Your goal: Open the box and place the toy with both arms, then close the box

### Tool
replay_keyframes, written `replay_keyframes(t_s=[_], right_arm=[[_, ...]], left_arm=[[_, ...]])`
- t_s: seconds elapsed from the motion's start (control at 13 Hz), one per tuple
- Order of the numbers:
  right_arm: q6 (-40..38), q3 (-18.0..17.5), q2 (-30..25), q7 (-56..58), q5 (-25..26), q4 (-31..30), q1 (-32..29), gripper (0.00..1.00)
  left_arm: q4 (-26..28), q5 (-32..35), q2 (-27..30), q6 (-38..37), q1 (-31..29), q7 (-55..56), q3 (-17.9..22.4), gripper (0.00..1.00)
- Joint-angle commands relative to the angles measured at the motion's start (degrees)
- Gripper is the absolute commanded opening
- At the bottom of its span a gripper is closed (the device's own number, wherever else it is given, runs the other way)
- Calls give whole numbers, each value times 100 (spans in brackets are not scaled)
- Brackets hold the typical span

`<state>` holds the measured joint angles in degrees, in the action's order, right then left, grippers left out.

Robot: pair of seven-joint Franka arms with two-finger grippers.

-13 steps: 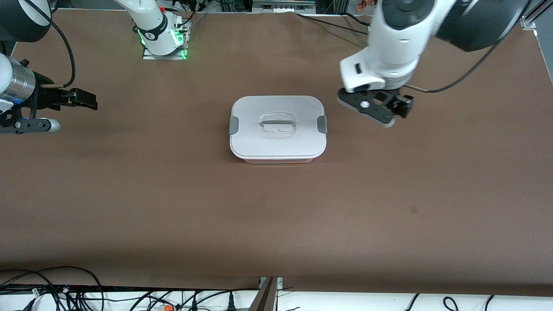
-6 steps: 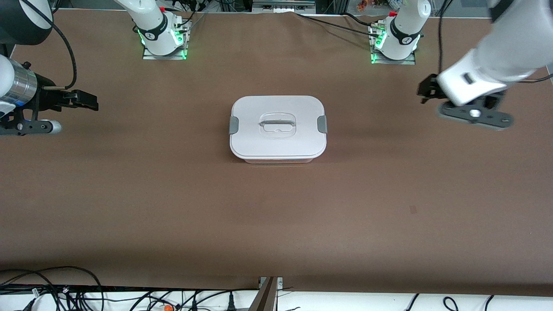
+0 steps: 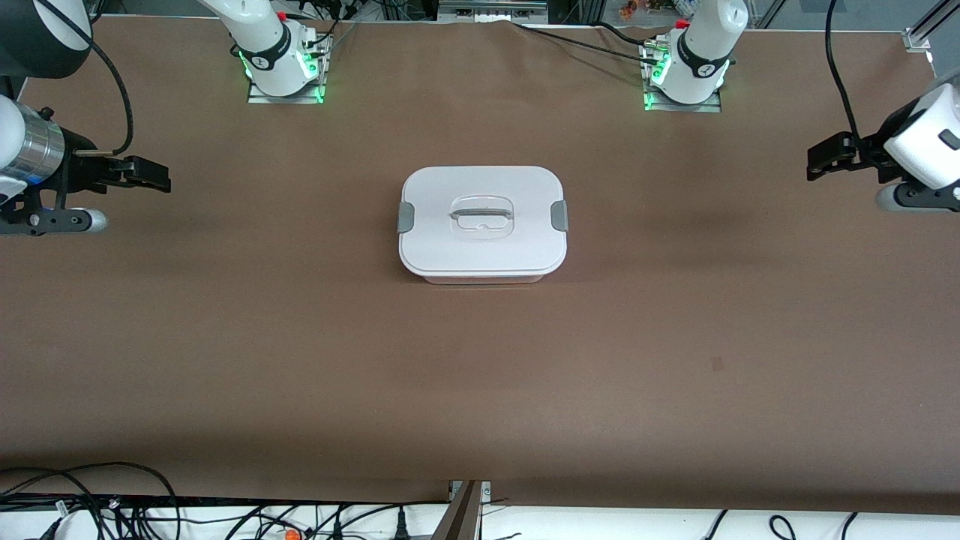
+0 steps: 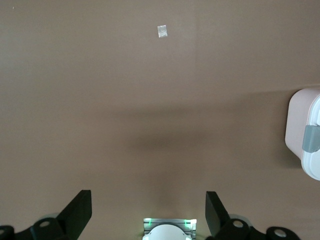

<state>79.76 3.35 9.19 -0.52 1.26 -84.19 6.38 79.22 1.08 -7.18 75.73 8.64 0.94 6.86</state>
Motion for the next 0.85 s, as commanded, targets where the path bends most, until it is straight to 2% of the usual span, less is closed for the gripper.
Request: replay_keyframes(t_s=[0.0, 0.77], right_arm=[[31, 25, -58, 34, -100, -44, 12, 100], [31, 34, -49, 34, -100, -27, 12, 100]], left_arm=[[401, -318, 270, 240, 33, 12, 246, 100], [357, -362, 252, 293, -100, -15, 255, 100]])
